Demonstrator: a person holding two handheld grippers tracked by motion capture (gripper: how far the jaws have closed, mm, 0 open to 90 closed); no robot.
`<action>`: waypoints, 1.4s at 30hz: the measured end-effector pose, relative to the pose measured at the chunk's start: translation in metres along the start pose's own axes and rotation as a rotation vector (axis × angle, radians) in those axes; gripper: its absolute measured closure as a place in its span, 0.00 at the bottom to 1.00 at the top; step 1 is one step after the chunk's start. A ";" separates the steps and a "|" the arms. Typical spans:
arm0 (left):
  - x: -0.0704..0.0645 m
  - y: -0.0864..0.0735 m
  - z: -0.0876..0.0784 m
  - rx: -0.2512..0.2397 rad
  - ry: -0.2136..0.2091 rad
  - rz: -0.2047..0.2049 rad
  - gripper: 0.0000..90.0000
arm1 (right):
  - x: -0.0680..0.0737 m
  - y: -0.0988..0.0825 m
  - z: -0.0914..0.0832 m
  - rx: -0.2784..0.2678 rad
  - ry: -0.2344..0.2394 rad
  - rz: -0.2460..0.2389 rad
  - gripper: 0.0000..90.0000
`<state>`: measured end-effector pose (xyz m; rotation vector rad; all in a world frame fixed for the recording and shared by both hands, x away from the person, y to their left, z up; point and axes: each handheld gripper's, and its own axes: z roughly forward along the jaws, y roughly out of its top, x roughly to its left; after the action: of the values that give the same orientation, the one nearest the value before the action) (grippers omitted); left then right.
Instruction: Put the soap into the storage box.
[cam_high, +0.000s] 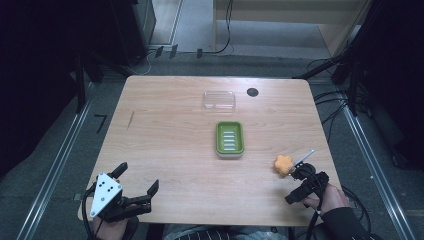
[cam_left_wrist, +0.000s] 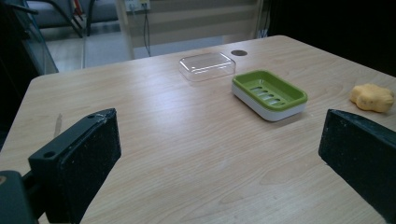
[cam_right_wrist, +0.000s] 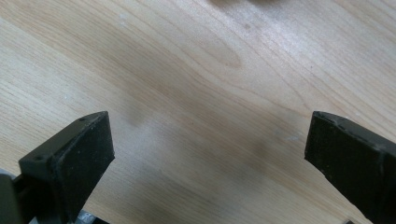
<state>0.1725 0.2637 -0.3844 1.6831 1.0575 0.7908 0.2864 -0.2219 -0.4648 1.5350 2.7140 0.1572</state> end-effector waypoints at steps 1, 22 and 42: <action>0.000 0.000 0.000 -0.002 0.001 -0.003 0.00 | 0.000 0.000 0.000 0.002 -0.001 -0.003 0.01; 0.001 0.000 0.000 0.000 0.003 -0.007 0.00 | 0.003 0.005 0.001 -0.008 -0.011 -0.015 0.01; 0.001 -0.001 -0.003 0.000 0.012 -0.010 0.00 | 0.005 0.021 -0.002 -0.032 -0.030 -0.032 0.01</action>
<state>0.1700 0.2662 -0.3846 1.6739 1.0736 0.7955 0.3020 -0.2070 -0.4607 1.4723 2.6979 0.1753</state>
